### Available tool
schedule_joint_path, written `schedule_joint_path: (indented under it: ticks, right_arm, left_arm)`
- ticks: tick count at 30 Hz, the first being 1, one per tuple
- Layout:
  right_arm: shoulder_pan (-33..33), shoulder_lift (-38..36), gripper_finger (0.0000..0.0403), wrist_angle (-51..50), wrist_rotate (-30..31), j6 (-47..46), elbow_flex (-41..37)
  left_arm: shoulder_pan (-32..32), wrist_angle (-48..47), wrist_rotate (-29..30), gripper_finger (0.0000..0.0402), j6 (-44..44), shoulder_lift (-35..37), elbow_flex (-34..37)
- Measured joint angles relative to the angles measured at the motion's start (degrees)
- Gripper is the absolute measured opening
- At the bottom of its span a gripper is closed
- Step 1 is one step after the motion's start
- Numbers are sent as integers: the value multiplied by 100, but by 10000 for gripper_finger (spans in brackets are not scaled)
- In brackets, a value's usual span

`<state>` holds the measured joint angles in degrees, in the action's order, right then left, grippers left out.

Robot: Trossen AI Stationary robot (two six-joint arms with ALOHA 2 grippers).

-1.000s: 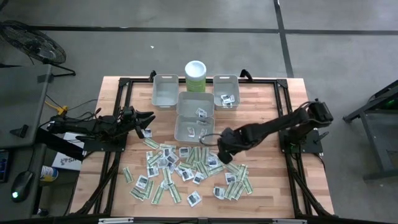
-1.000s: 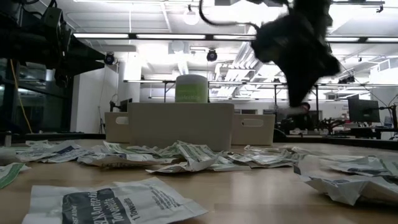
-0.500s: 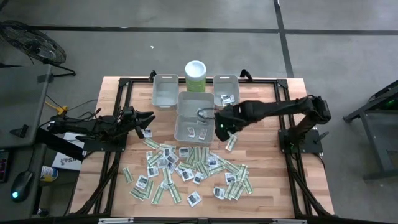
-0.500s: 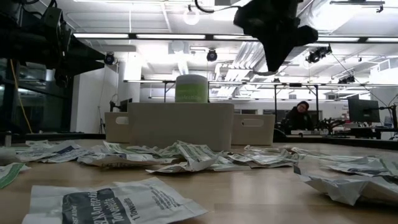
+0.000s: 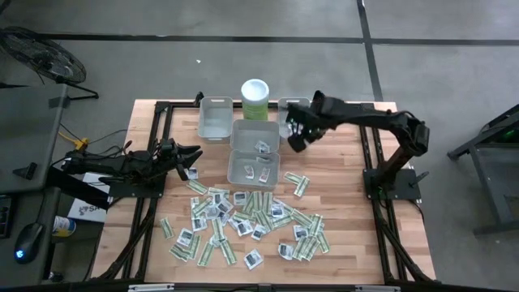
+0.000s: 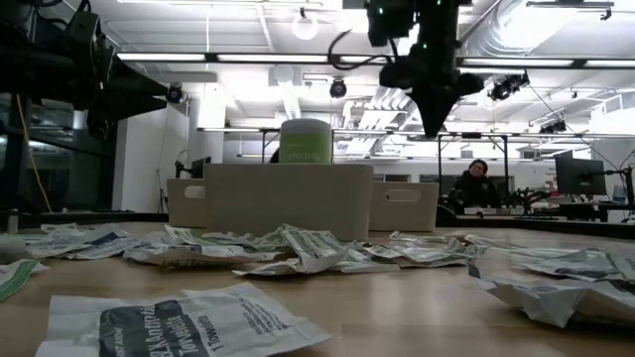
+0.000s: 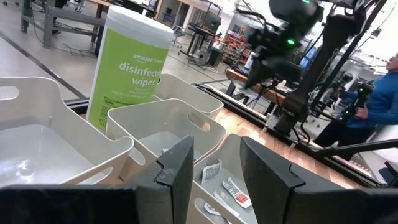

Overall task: Pick & Place First Aid Supplies
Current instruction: Put the towelette pack into the right bin

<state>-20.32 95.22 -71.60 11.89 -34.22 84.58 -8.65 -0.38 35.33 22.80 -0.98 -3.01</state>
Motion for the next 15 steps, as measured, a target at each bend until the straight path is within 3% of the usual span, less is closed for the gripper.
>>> schedule_joint_path:
  ticks: [7, 15]
  right_arm:
    - [-908, 97, 0, 759, 78, 1620, 2]
    - [-1743, 733, 0, 1742, -651, 2963, 2]
  left_arm:
    - [0, 0, 0, 131, -1, 0, 0]
    - [-1, 0, 0, 131, -1, 0, 0]
